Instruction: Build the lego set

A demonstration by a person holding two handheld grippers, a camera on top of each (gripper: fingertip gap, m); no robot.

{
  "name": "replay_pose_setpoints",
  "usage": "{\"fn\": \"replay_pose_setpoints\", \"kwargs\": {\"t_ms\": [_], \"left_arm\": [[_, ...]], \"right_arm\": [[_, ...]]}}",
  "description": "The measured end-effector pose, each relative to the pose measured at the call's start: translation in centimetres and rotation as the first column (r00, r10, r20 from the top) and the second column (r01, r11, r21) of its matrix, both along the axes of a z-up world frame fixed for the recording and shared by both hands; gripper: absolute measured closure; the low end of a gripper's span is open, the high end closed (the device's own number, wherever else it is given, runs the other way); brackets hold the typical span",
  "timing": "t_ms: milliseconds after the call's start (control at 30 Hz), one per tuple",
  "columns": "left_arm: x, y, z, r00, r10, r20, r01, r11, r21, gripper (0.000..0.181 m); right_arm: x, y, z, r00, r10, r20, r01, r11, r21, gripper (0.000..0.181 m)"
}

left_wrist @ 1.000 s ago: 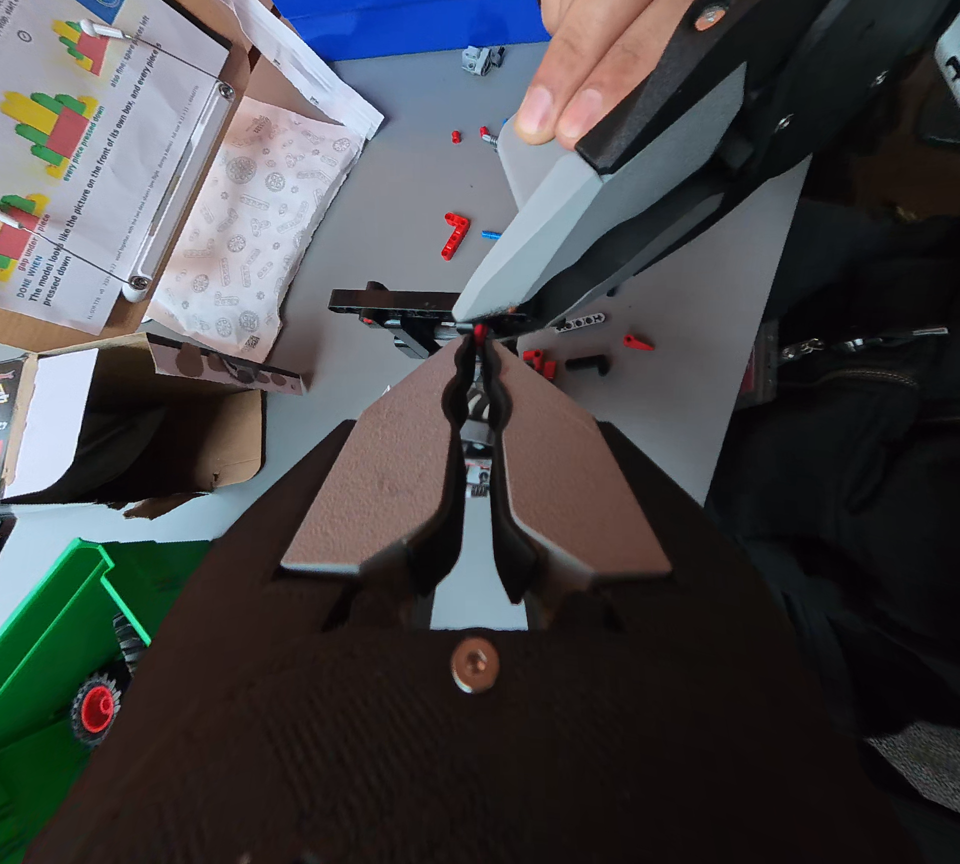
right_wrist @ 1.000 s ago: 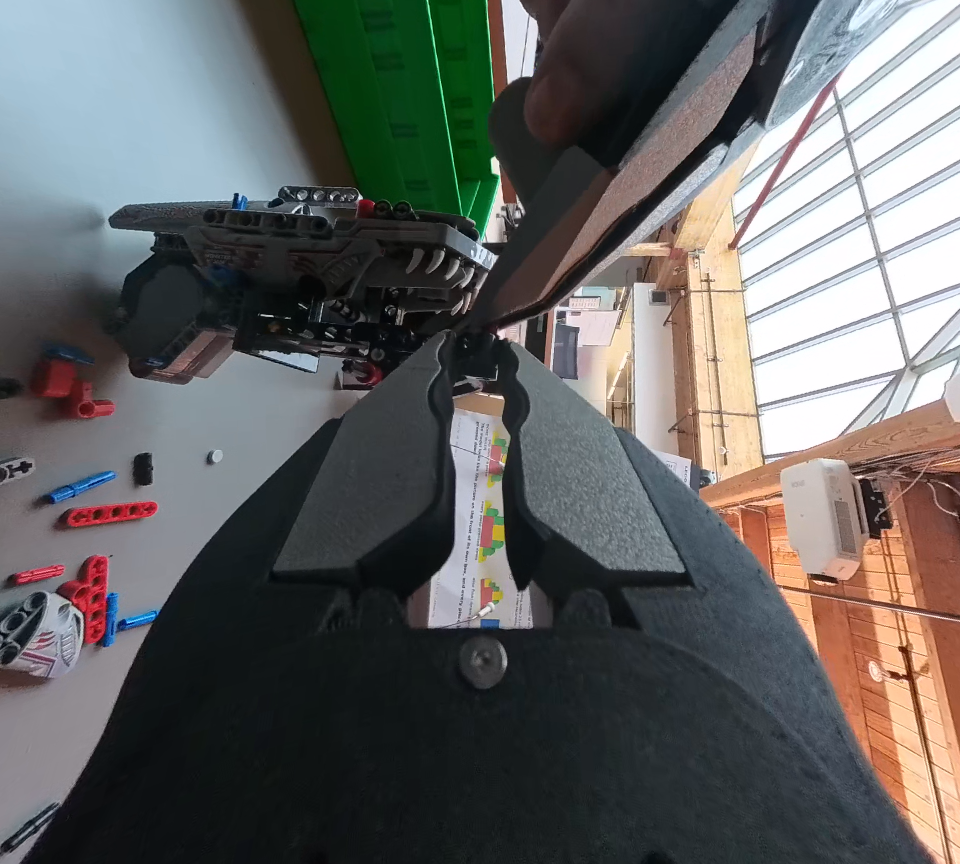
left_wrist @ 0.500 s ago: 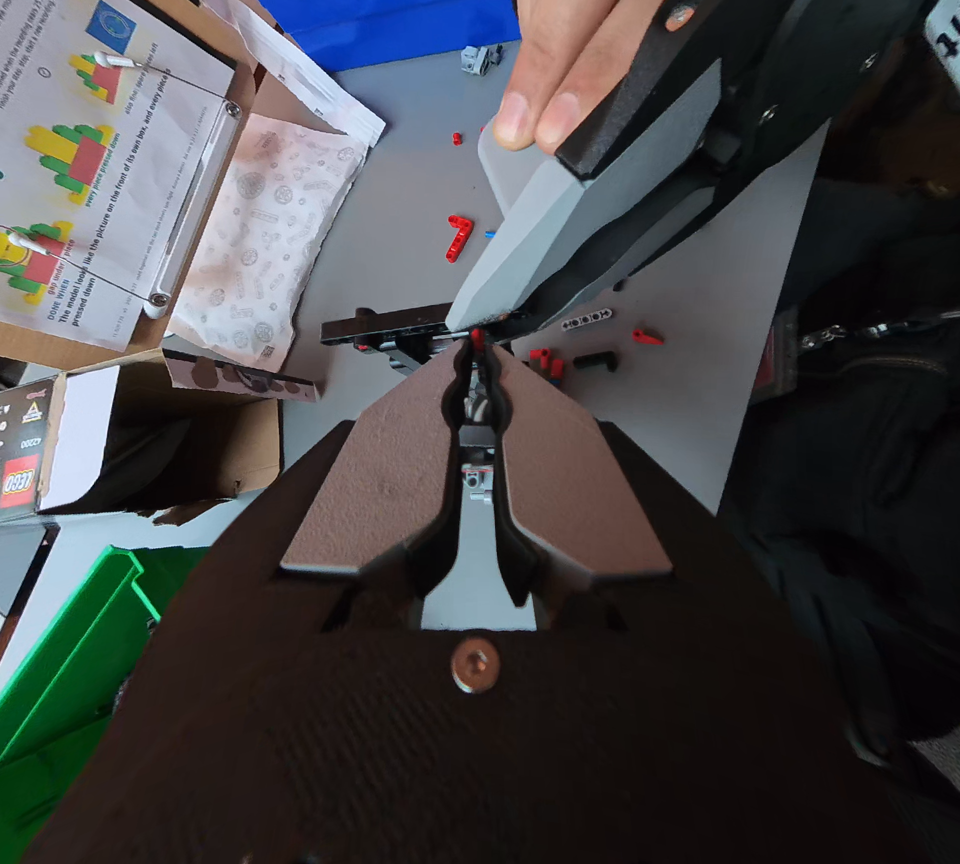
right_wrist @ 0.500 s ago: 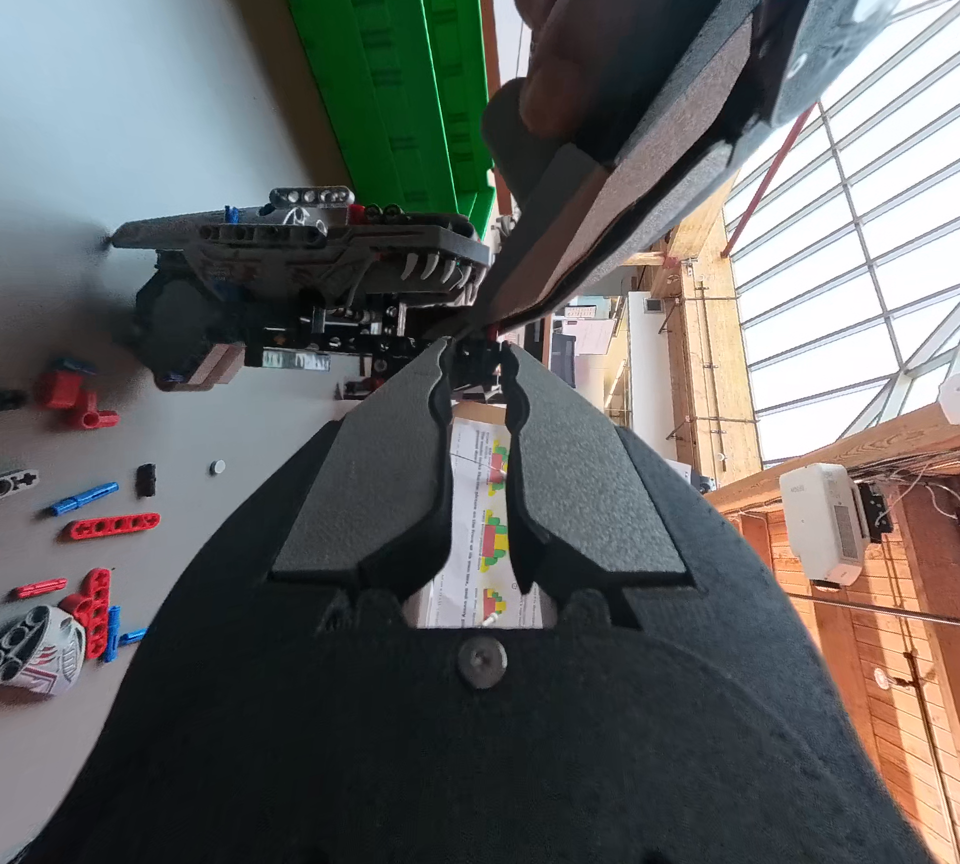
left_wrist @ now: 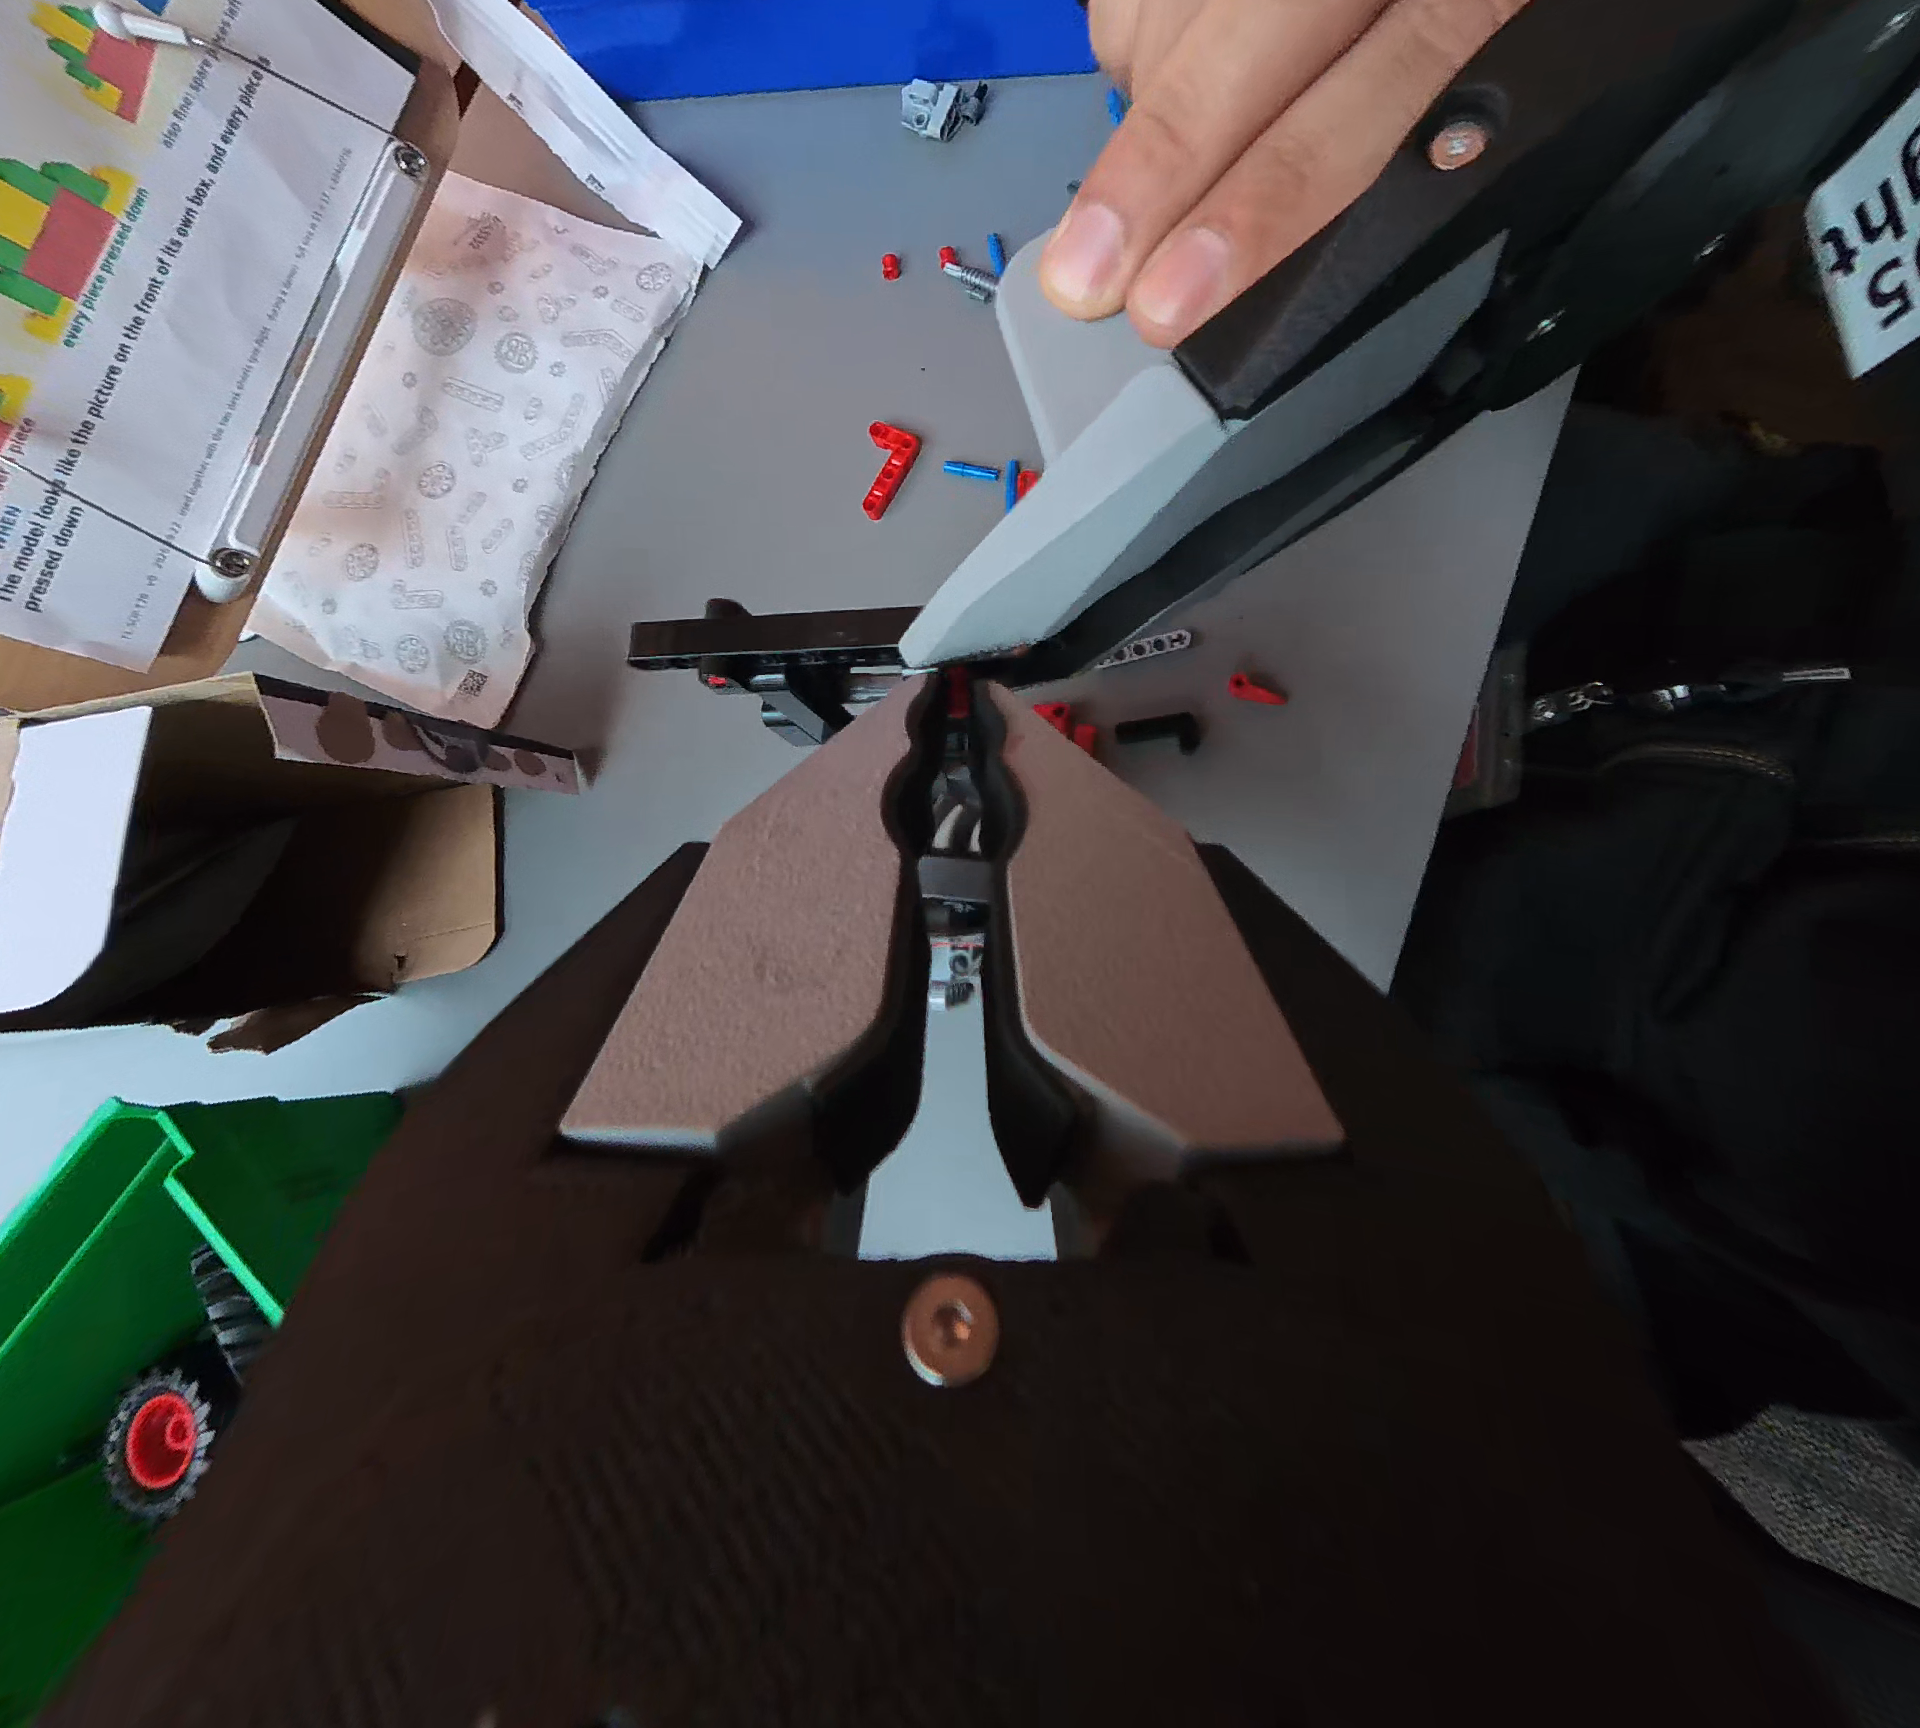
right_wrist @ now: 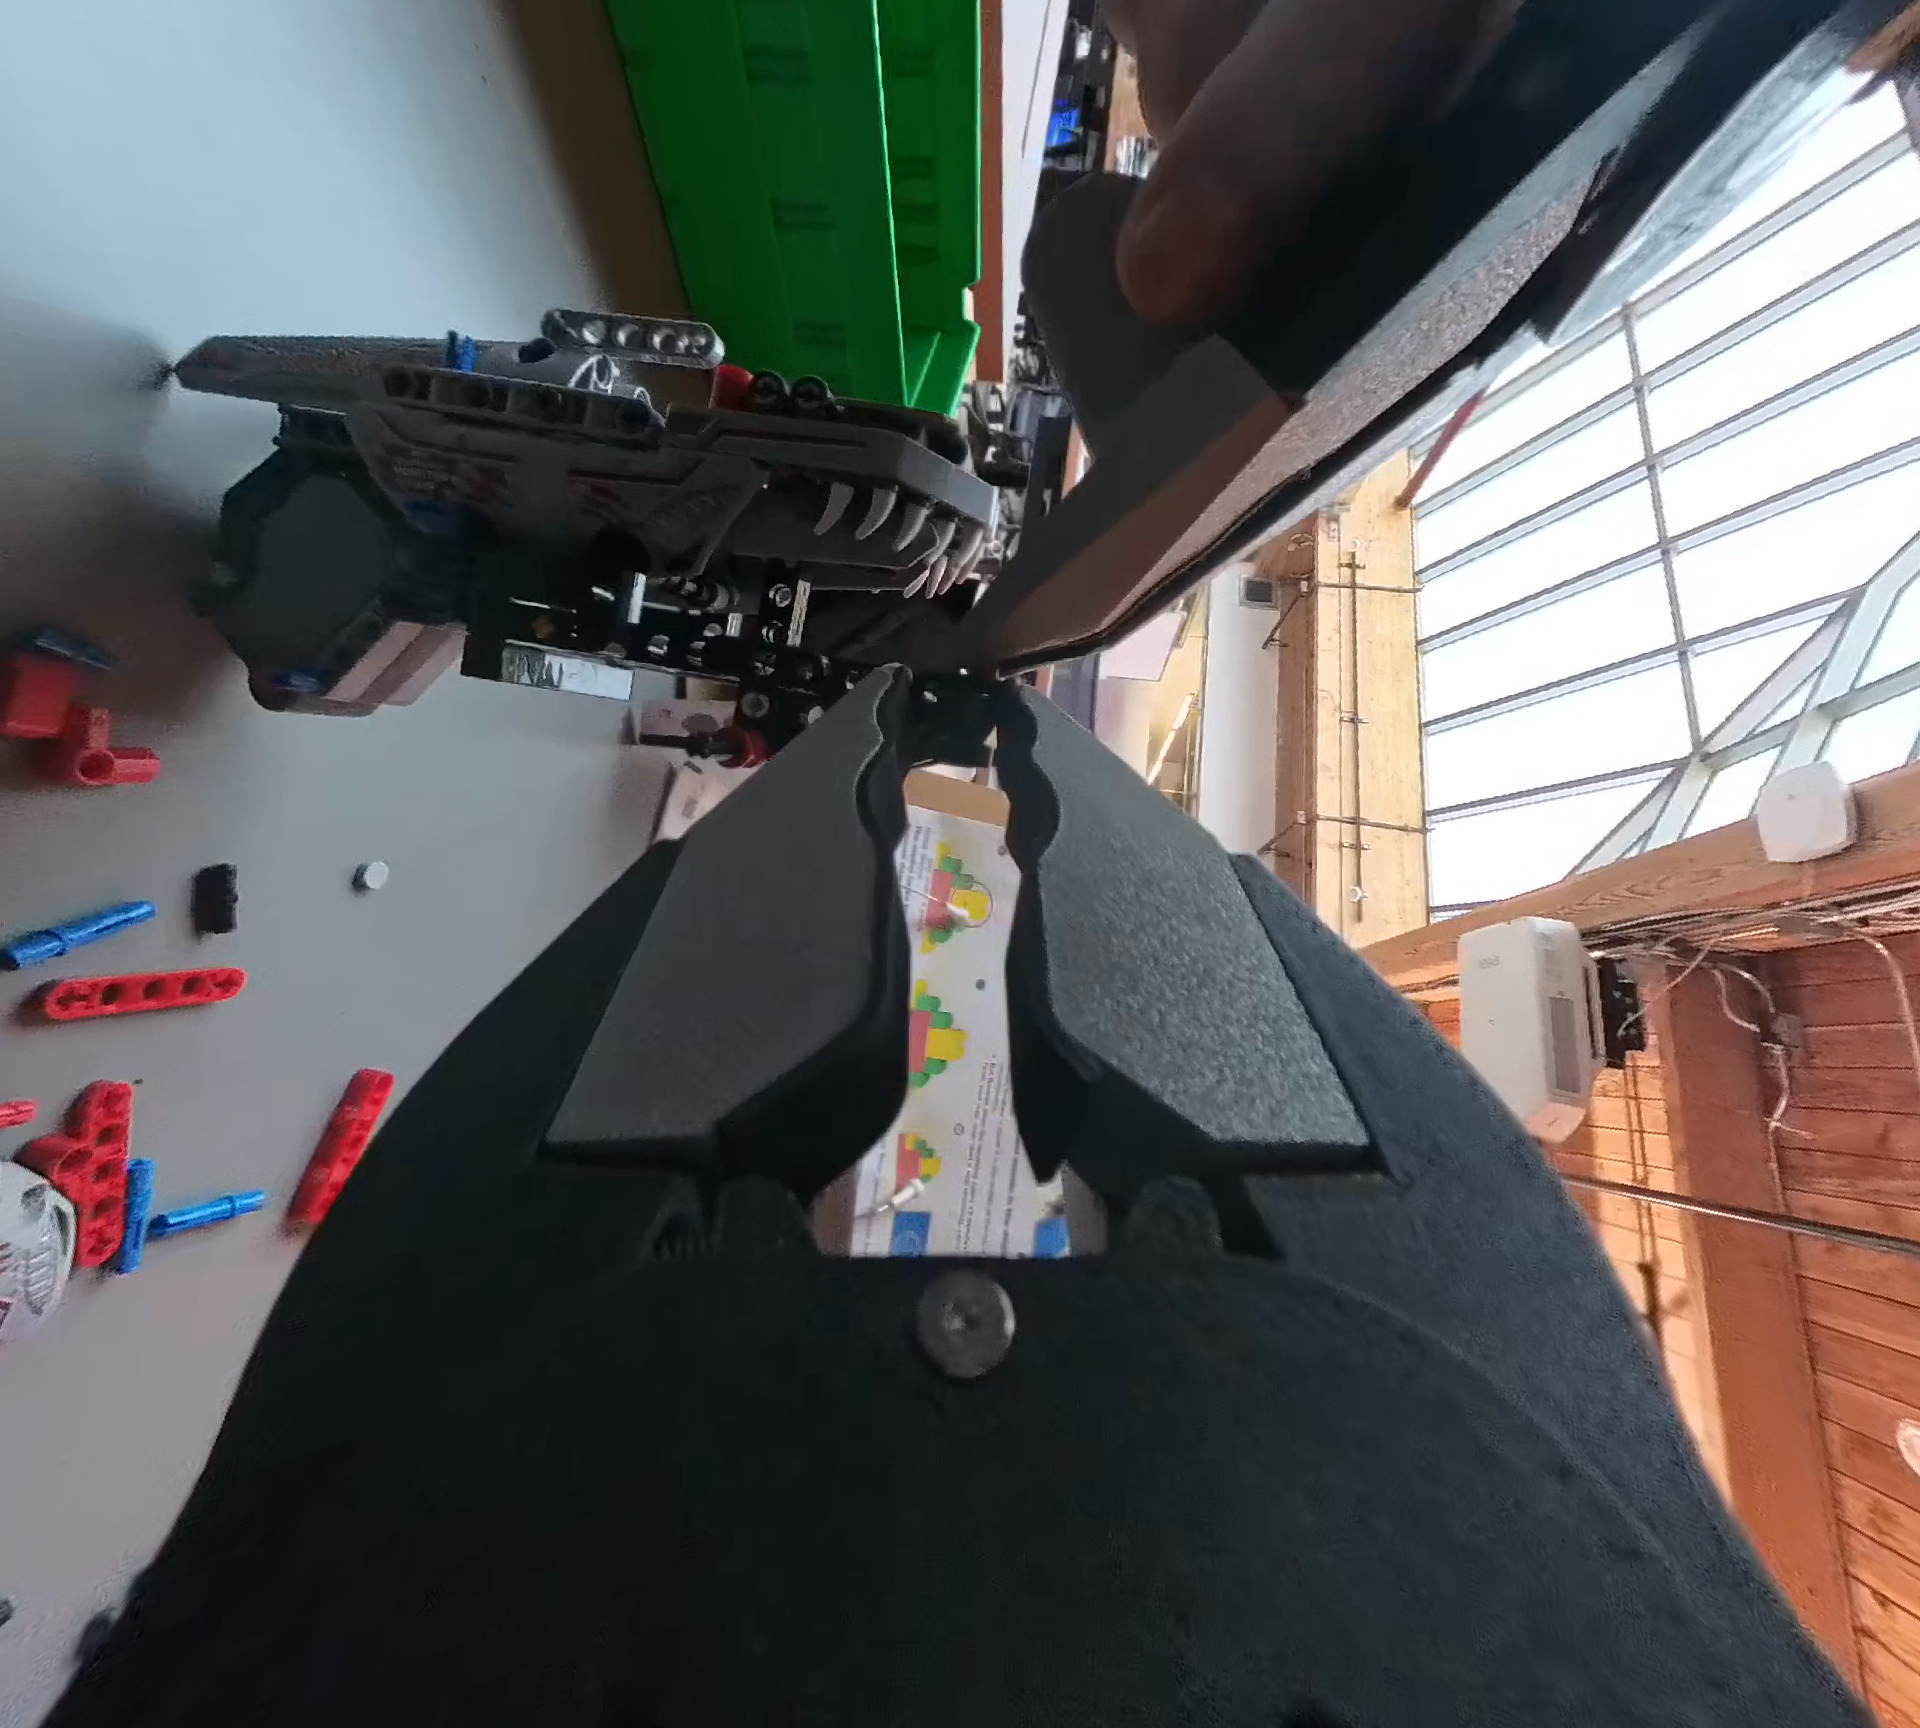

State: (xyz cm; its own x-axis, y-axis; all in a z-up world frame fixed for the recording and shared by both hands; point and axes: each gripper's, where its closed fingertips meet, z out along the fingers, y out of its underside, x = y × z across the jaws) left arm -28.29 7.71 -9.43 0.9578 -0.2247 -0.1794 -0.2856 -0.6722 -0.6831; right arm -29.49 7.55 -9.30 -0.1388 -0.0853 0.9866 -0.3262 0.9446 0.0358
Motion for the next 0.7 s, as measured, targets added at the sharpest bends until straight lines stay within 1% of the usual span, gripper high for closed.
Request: {"fn": "replay_pose_setpoints", "kwargs": {"t_ms": [167,200,233,267,300,333,367,400,433,500,600,700], "left_arm": [[0.1,0.0,0.0,0.999,0.002,0.040,-0.003,0.999,0.033,0.180],[-0.2,-0.2,0.0,0.999,0.016,0.028,-0.016,1.000,0.025,0.180],[-2.0,-1.2,-0.2,0.995,0.077,-0.061,-0.078,0.997,-0.007,0.179],[-3.5,-2.1,0.4,0.988,0.122,-0.096,-0.121,0.993,0.014,0.179],[-2.9,-2.4,1.2,0.994,0.101,0.028,-0.103,0.993,0.062,0.179],[-1.7,-2.0,2.4,0.988,0.057,0.146,-0.077,0.988,0.135,0.179],[-1.6,-1.6,2.7,0.991,0.053,0.120,-0.072,0.985,0.156,0.179],[-1.7,-1.1,2.5,0.997,0.059,0.056,-0.067,0.987,0.149,0.179],[-1.3,-0.6,2.4,0.999,0.046,0.020,-0.049,0.987,0.152,0.179],[-0.4,-0.3,2.5,1.000,0.003,-0.002,-0.003,0.985,0.172,0.180],[0.5,-1.8,2.0,0.999,-0.026,0.034,0.020,0.985,0.173,0.180],[1.5,-2.8,-0.6,0.993,-0.030,0.111,0.012,0.988,0.156,0.179]], "right_arm": [[0.1,0.0,0.0,1.000,0.023,-0.003,-0.023,0.999,-0.024,0.169],[-0.1,0.4,0.1,1.000,-0.007,0.000,0.007,1.000,-0.030,0.169],[-0.6,1.7,0.1,0.997,-0.075,0.007,0.075,0.997,-0.036,0.170],[-1.0,3.3,0.1,0.992,-0.121,0.028,0.122,0.991,-0.051,0.169],[-1.0,3.9,0.1,0.994,-0.096,0.057,0.100,0.992,-0.080,0.170],[-0.4,3.2,0.2,0.996,-0.036,0.076,0.044,0.994,-0.103,0.169],[0.0,2.1,0.7,0.997,0.008,0.071,0.001,0.993,-0.117,0.170],[0.1,1.1,1.1,0.998,0.024,0.058,-0.016,0.992,-0.126,0.170],[-0.2,0.8,1.2,0.999,0.014,0.048,-0.008,0.993,-0.121,0.170],[-1.3,1.5,1.2,0.999,-0.030,0.027,0.033,0.992,-0.119,0.169],[-1.8,2.4,0.6,0.998,-0.037,0.047,0.044,0.987,-0.155,0.169],[-2.4,2.6,0.1,0.998,-0.034,0.055,0.043,0.984,-0.172,0.164]]}}
